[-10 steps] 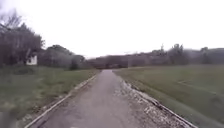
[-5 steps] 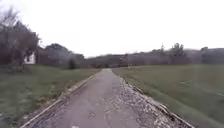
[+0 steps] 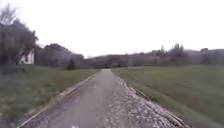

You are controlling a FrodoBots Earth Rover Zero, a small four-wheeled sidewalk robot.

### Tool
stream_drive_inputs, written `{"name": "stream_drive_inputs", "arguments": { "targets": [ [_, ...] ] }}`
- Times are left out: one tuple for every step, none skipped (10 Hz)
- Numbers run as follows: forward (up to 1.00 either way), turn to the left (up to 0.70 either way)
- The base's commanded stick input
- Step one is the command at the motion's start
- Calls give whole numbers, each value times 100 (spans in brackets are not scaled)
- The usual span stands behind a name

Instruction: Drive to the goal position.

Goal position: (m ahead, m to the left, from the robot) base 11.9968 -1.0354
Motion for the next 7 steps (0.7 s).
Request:
{"name": "stream_drive_inputs", "arguments": {
  "targets": [
    [70, 0],
    [70, 9],
    [70, 26],
    [70, 27],
    [70, 0],
    [70, 0],
    [70, 0]
  ]
}}
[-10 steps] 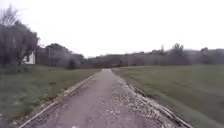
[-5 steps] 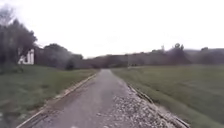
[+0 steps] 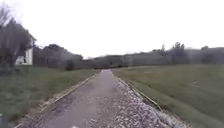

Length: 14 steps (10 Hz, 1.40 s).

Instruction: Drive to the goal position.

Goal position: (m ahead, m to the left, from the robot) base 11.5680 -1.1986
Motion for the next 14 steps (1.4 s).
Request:
{"name": "stream_drive_inputs", "arguments": {
  "targets": [
    [70, 0],
    [70, 0],
    [70, 0],
    [70, 0],
    [70, 0],
    [70, 0],
    [70, 0],
    [70, 0],
    [70, 0],
    [70, 0],
    [70, 0],
    [70, 0],
    [70, 0],
    [75, 0]
  ]
}}
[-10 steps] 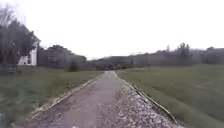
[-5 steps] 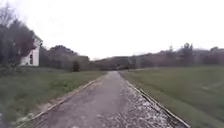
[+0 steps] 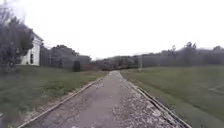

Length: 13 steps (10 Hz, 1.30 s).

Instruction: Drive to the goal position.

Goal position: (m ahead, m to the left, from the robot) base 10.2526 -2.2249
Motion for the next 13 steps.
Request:
{"name": "stream_drive_inputs", "arguments": {
  "targets": [
    [85, 0],
    [85, 0],
    [85, 0],
    [85, 0],
    [85, 0],
    [85, 0],
    [85, 0],
    [85, 0],
    [85, 0],
    [85, 0],
    [85, 0],
    [85, 0],
    [85, 0]
  ]
}}
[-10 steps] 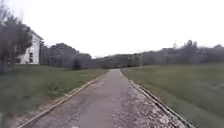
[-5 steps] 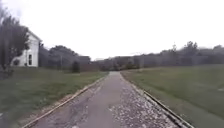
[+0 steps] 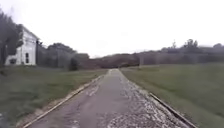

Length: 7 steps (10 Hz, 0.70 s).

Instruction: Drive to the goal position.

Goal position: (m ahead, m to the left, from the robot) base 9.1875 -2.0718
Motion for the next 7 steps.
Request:
{"name": "stream_drive_inputs", "arguments": {
  "targets": [
    [85, 0],
    [85, 0],
    [85, 0],
    [85, 0],
    [85, 0],
    [85, 0],
    [85, 0]
  ]
}}
